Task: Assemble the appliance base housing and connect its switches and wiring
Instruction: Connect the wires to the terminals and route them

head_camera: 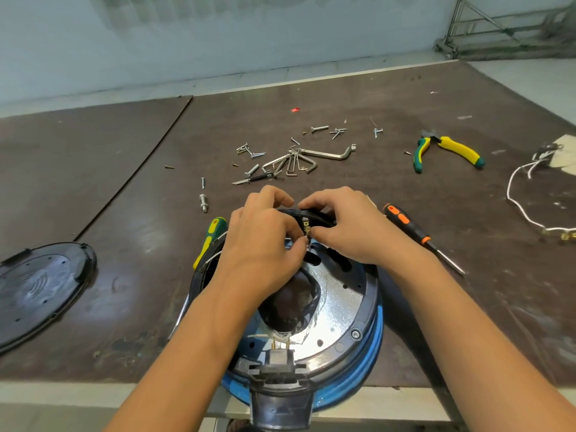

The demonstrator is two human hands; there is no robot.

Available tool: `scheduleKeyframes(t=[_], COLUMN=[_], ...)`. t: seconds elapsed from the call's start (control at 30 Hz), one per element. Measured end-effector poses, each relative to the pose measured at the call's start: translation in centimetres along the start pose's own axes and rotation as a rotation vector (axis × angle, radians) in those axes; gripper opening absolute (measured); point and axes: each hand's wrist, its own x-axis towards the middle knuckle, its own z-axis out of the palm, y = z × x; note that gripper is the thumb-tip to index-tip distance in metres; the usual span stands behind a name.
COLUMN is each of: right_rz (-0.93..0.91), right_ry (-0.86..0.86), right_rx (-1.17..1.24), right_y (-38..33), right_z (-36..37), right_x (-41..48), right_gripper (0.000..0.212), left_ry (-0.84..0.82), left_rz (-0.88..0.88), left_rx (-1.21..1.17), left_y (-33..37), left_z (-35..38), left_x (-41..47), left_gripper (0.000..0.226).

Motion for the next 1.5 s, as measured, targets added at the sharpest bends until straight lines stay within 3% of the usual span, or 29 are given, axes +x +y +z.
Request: scheduleKeyframes(t=[0.53, 0.83, 1.03, 1.5], right_rz=[-0.015, -0.04, -0.071, -0.096], right_ry=[-0.021, 0.015, -0.184, -0.144], right_rx=[0.027, -0.043, -0.125, -0.068], right_y=[0.3, 0.4, -0.1, 0.1], right_z=[0.0, 0.2, 0.0, 0.1], right_x=[0.0, 0.2, 0.9, 1.0], right_gripper=[0.044, 0.037, 0.063, 0.05], left_ry=[0.013, -0.05, -0.043, -0.037], left_rz=[0.025, -0.067, -0.078, -0.057], left_rx=[0.056, 0.157, 0.138, 0.09], left_y=[0.0, -0.5, -0.6, -0.5], left_z=[-0.1, -0.1, -0.2, -0.3], left_x=[-0.1, 0.1, 0.1, 0.0], left_gripper=[0.005, 0.006, 0.009, 0.005])
